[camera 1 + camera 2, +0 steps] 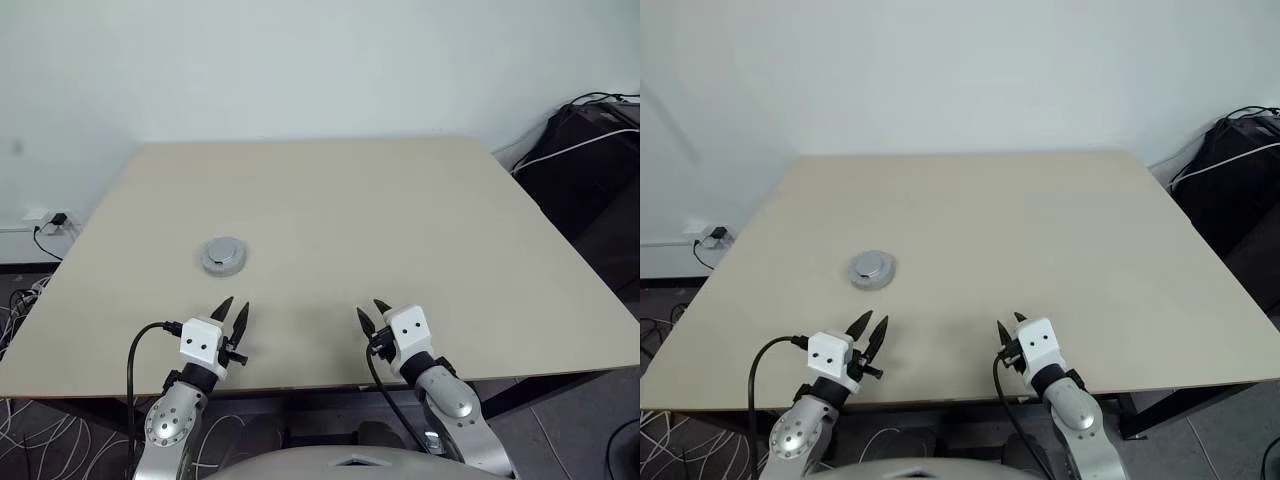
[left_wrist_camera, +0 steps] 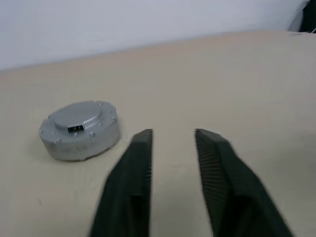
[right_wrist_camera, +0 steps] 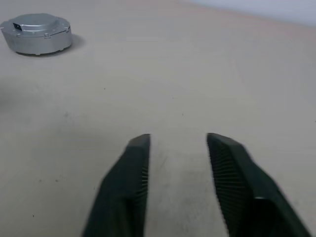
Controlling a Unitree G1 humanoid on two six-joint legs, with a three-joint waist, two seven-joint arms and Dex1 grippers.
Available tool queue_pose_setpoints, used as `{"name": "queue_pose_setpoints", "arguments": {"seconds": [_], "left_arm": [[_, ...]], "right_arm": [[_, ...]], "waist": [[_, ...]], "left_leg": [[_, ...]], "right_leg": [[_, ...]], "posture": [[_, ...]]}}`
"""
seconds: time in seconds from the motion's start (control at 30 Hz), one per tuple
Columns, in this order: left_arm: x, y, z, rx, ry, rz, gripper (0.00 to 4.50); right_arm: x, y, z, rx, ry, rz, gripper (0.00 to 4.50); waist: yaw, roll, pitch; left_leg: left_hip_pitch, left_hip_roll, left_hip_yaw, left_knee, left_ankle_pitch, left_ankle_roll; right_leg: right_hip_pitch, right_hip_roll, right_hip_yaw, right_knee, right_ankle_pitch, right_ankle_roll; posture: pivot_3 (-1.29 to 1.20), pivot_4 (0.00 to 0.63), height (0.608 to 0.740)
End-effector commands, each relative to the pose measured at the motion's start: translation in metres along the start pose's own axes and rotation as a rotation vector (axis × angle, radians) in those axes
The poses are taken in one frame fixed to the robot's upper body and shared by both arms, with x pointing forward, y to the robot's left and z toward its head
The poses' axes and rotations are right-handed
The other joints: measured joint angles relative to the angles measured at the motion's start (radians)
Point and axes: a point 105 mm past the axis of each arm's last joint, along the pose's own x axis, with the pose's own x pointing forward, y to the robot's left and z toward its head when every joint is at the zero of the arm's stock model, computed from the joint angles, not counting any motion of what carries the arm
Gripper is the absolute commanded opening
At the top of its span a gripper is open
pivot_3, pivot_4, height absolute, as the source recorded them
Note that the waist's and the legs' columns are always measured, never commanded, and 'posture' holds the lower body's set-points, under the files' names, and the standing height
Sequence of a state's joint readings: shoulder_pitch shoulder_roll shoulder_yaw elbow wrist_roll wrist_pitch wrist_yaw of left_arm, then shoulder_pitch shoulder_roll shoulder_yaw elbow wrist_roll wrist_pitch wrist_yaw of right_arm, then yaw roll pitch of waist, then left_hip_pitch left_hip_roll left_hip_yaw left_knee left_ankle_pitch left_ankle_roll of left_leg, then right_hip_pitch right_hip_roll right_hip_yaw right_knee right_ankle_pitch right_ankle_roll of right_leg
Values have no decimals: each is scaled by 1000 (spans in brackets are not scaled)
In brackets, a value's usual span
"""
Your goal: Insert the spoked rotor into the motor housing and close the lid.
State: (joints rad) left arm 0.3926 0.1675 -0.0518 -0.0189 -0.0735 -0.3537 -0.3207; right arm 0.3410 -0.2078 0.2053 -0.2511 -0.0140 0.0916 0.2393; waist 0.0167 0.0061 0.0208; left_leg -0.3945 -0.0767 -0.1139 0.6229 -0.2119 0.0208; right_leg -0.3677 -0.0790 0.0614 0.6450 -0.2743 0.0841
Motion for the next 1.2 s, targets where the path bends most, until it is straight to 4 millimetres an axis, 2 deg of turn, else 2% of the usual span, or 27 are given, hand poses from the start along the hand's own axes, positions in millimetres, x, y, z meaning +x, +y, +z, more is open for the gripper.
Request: {"name": "queue_pose_setpoints", "arguments": {"seconds": [0.03, 0.07, 0.1, 0.47, 0.8, 0.93, 1.2], "left_arm": [[1, 2, 5, -17, -48, -2, 183], [2, 1, 4, -20, -50, -5, 0], [2, 1, 4, -22, -52, -7, 0], [11, 2, 12, -33, -75, 27, 0], [11, -8, 24, -12, -90, 40, 0], [10, -5, 27, -4, -88, 63, 0], [14, 15, 34, -24, -91, 181, 0]], "right_arm": [[0, -7, 11, -9, -48, -29, 563], [-1, -8, 11, -9, -48, -32, 199], [-1, -8, 11, -9, -49, -34, 23], [1, -6, 15, -4, -68, -29, 23], [1, -9, 18, -33, -89, -41, 23], [2, -12, 19, -38, -91, -48, 23], [4, -12, 22, -39, -102, -51, 23]], "waist": [[0, 0, 0], [0, 0, 0], [0, 0, 0], [1, 0, 0], [1, 0, 1], [1, -1, 1], [1, -1, 1]], "left_leg": [[0, 0, 0, 0, 0, 0], [0, 0, 0, 0, 0, 0], [0, 0, 0, 0, 0, 0], [0, 0, 0, 0, 0, 0], [0, 0, 0, 0, 0, 0], [0, 0, 0, 0, 0, 0], [0, 0, 0, 0, 0, 0]], "right_leg": [[0, 0, 0, 0, 0, 0], [0, 1, 0, 0, 0, 0], [0, 1, 0, 0, 0, 0], [0, 1, 0, 0, 0, 0], [0, 2, 0, 0, 0, 0], [0, 1, 0, 0, 0, 0], [0, 1, -1, 0, 0, 0]], "posture": [[0, 0, 740], [0, 0, 740], [0, 0, 740], [0, 0, 740], [0, 0, 740], [0, 0, 740], [0, 0, 740]]}}
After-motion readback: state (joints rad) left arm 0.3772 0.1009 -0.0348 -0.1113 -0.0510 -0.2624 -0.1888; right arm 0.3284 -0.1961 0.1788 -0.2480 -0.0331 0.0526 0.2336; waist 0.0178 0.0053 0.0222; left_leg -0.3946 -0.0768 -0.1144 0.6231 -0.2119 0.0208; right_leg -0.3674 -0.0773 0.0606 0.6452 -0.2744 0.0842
